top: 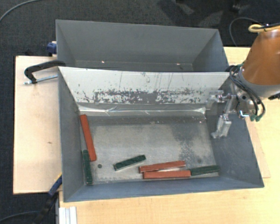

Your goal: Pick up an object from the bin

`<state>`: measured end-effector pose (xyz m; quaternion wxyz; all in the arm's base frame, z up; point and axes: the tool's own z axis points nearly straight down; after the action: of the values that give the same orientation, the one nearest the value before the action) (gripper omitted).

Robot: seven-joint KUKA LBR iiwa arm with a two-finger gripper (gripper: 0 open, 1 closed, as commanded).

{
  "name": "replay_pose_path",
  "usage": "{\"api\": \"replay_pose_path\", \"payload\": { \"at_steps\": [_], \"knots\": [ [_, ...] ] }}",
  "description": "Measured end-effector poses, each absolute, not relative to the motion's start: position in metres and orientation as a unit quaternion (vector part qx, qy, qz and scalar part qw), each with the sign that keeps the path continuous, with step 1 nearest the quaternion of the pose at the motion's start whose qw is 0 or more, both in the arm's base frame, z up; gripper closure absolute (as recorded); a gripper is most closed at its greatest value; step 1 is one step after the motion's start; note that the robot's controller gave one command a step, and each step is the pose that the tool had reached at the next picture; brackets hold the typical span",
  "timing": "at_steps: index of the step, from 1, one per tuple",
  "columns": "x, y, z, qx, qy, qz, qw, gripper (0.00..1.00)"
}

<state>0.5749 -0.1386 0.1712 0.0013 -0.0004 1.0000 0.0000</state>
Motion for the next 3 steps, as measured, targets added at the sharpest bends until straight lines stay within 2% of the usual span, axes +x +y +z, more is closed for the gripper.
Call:
{"api": "replay_pose_path", "payload": {
  "at_steps": [1, 2, 3],
  "knots": [
    [0.541, -0.059, 0.118, -0.005, 1.000, 0.003, -0.003, 0.00],
    [0.494, -0.073, 0.068, -0.030, 1.000, 0.001, -0.002, 0.00],
    [0.505, -0.036, 0.071, -0.064, 0.998, 0.001, 0.003, 0.00]
  ]
}}
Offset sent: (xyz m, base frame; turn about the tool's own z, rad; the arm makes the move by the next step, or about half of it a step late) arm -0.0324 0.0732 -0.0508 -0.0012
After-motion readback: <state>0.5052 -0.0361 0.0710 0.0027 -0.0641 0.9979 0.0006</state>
